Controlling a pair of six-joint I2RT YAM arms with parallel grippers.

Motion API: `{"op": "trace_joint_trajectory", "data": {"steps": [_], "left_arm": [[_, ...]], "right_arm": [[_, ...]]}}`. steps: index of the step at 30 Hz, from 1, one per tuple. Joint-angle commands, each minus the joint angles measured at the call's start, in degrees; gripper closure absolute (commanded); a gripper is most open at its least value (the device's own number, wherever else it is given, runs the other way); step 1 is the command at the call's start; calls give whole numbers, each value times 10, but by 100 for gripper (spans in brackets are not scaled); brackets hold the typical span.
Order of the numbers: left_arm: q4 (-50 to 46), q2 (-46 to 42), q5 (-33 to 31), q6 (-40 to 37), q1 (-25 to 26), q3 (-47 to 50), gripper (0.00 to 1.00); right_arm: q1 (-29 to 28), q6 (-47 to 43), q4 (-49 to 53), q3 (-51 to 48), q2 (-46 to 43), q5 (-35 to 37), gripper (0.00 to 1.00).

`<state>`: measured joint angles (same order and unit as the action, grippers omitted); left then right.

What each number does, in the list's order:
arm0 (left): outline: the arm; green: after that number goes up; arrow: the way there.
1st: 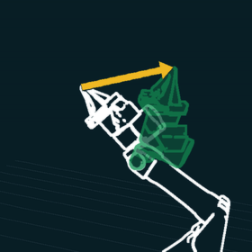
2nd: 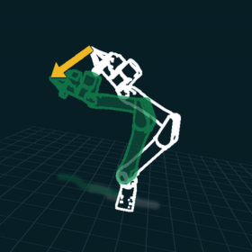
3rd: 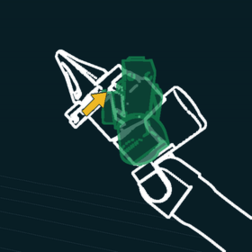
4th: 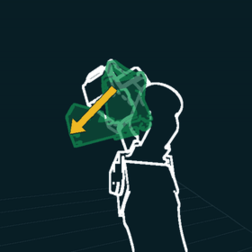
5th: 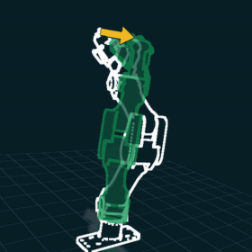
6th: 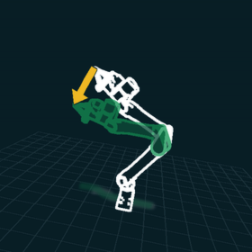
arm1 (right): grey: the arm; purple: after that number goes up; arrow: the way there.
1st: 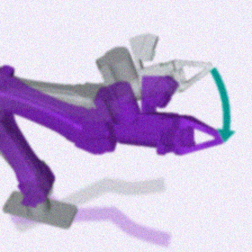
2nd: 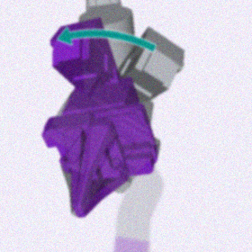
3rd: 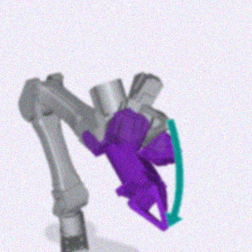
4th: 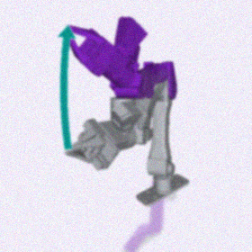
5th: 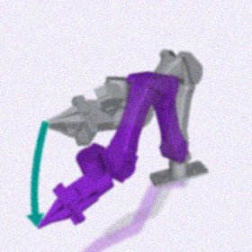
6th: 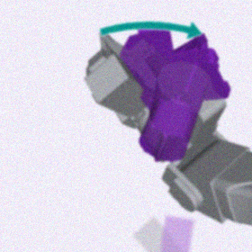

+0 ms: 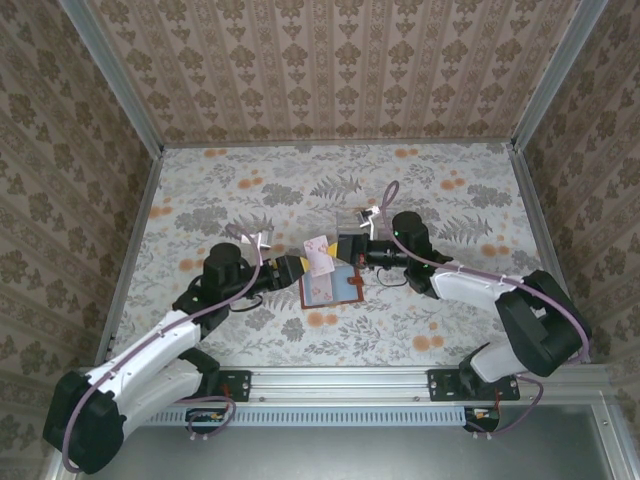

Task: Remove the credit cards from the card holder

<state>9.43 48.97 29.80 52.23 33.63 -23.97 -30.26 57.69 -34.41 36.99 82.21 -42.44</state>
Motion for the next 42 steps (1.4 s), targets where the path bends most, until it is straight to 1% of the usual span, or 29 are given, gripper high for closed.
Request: {"op": "trace_joint_trajectory", "data": {"steps": [1,3,4,5,8,9,12,14,17,18,20,23,28,30,32,35,39,40,42], "left_arm": [[-30,-28,-4,-16,-10,4,21],[-43,-42,-4,-22,-15,6,19],[-52,-50,-4,-26,-17,6,16],[-61,-57,-6,-30,-19,5,14],[-81,-73,-8,-41,-24,8,13],[-85,-77,-7,-44,-25,9,9],[-100,-94,-7,-58,-26,9,8],[-115,-110,-13,-66,-28,9,7],[-128,-134,-15,-76,-30,11,7],[-133,-141,-16,-79,-30,10,3],[-138,-155,-14,-80,-31,13,3],[-136,-176,-6,-77,-31,20,3],[-122,-203,1,-67,-31,41,3],[-122,-213,1,-63,-31,49,3],[-120,-226,2,-59,-31,58,3],[-122,-240,0,-56,-31,66,3],[-130,-243,-3,-57,-31,67,2],[-134,-243,-5,-57,-31,65,0],[-150,-243,-16,-59,-31,60,0]], "right_arm": [[10,-51,87,13,-48,10,100],[12,-105,178,35,-72,30,100],[13,-145,241,52,-86,49,100],[13,-187,304,71,-100,75,100],[12,-305,449,117,-132,163,100],[11,-341,480,129,-139,189,100],[8,-447,553,157,-159,272,100],[0,-519,567,161,-173,315,100],[-16,-624,554,148,-189,356,100],[-17,-654,555,146,-191,371,100],[-18,-747,581,151,-187,397,100],[-17,-864,623,173,-174,432,100],[-17,-1062,663,180,-147,457,100],[-16,-1134,655,162,-147,463,100],[-10,-1195,625,143,-147,455,100],[0,-1239,613,132,-135,449,100],[24,-1248,613,143,-105,428,100],[29,-1251,614,146,-96,426,100],[38,-1253,611,152,-80,422,100]]}}
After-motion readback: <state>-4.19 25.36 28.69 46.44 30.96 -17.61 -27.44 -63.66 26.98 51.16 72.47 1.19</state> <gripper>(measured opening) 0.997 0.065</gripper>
